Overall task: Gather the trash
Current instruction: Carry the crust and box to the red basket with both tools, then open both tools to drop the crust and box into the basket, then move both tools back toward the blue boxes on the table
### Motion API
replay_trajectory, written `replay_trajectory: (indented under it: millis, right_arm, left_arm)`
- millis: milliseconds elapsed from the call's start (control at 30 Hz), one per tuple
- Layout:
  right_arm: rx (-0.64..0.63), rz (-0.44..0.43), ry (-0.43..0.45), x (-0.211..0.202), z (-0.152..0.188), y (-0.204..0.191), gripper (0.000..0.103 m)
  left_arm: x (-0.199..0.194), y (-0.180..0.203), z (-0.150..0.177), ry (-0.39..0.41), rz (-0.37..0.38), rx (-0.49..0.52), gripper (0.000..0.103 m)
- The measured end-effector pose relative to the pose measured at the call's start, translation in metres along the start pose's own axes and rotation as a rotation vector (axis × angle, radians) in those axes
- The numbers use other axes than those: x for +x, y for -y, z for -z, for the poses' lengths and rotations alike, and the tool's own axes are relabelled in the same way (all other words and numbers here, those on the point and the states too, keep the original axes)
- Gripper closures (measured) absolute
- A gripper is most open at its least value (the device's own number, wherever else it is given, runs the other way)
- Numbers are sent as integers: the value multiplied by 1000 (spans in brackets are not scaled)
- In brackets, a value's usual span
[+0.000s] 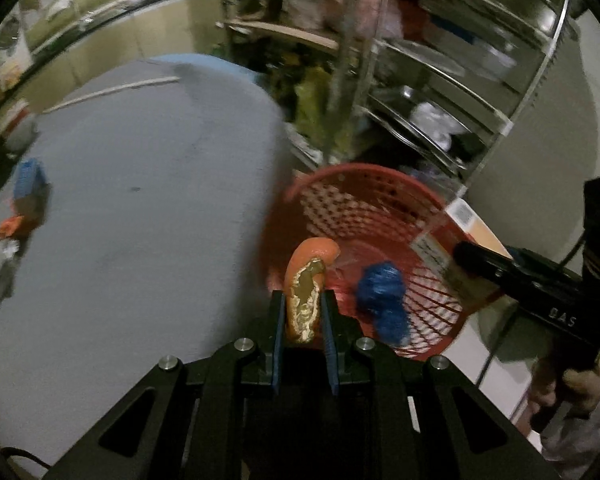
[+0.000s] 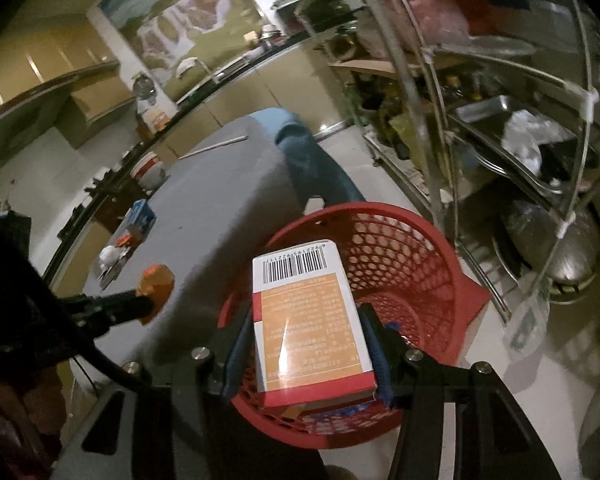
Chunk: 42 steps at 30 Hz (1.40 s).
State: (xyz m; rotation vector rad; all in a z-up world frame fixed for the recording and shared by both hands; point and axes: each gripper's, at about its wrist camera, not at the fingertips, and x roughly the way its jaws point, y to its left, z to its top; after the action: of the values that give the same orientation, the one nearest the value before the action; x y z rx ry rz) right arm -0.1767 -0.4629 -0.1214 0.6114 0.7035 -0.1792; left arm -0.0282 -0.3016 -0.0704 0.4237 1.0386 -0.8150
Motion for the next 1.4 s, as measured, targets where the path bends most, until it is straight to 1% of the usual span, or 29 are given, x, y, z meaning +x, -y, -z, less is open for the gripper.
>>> replay_trajectory:
  millis: [67,100,200,300,400,467,500,533,567,667,867,933,1033,1233,1400]
  right_arm:
    - [9,10,0,0,0,4,49]
    - [11,13,1,-1,-2,4,49]
    - [30,18,-6,1,-3,7,47]
    - [46,15,-14,3,-3,11,46]
    - [57,18,-18,4,-2,14,46]
    - [73,14,-27,6,-1,17,45]
    - [80,11,-31,6,-1,18,45]
    - [87,7,-35,7,-1,18,43]
    - [91,6,-38,8,-2,18,40]
    - [98,6,-44,9,-3,18,40]
    - [88,3,-21,6,-4,13,40]
    - [85,-4,-13,6,-6,11,40]
    - [75,-13,-7,6,-9,6,40]
    - [41,-34,3,5,-15,-13,40]
    - [2,-45,1,7,-18,-34,40]
  left_arm:
    - [7,7,-1,-21,22,7,83]
    - [10,9,-2,-30,29,8,81]
    - [20,17,-3,-54,59,15,80]
    - [24,18,-3,-65,61,22,78]
    - [27,18,-1,-81,62,18,71]
    - [27,17,-2,-78,61,16,66]
    - [26,17,-2,-74,58,16,59]
    - [25,16,-3,-67,57,15,57]
    - [24,16,-3,-62,55,15,56]
    - [21,13,-2,-57,50,15,56]
    - [13,-3,5,-51,15,-11,53]
    - [7,-11,8,-45,-6,-32,50]
    - [-3,-23,14,-22,-27,-59,47]
    - [-28,-47,32,29,-93,-92,41]
    - [-42,-78,53,35,-123,-161,41]
